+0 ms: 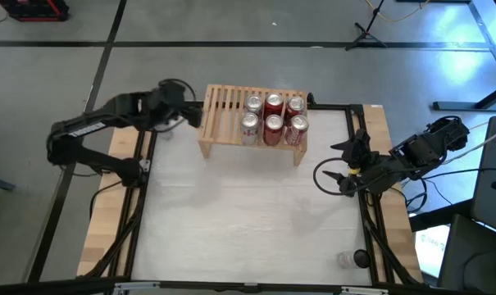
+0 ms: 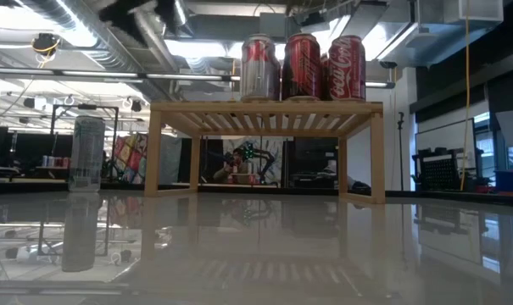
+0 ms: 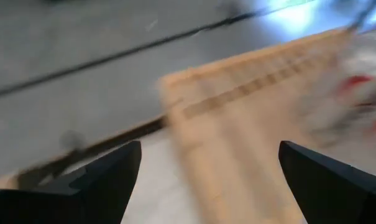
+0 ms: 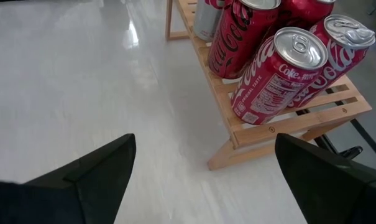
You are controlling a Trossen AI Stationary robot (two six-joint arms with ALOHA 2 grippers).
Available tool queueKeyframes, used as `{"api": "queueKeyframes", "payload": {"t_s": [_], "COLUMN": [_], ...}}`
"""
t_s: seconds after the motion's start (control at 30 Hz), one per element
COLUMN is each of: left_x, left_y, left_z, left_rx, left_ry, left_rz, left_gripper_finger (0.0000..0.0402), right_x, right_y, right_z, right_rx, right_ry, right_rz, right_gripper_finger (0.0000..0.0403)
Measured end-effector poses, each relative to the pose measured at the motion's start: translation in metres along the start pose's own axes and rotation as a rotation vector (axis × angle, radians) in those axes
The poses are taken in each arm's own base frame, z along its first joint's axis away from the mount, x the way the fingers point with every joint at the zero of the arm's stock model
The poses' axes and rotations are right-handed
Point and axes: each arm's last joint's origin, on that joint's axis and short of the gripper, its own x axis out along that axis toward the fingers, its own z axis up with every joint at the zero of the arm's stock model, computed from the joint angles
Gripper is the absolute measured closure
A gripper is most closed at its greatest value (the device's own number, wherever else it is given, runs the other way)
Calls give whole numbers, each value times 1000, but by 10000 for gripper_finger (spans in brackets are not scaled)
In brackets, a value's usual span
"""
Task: Place canned beverage on shelf
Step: Put the top white and pink soda can on the shelf
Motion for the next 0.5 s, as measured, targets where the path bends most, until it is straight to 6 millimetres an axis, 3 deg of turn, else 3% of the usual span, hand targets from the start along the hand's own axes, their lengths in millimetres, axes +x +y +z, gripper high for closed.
{"api": "queueKeyframes", "payload": {"t_s": [0.17,0.5], "left_x": [12,50], "left_y": [33,78], "left_z": [-3,-5], "left_rx": [-59,-54], "left_ry": [161,473], "left_rz": [170,463], "left_gripper_finger": [31,31], "right_x": [0,0], "right_y": [0,0], "right_z": [0,0], "right_rx": [-22,-29], "right_ry": [1,1], "right_rz": [-1,-2], "right_gripper_finger": [27,27]}}
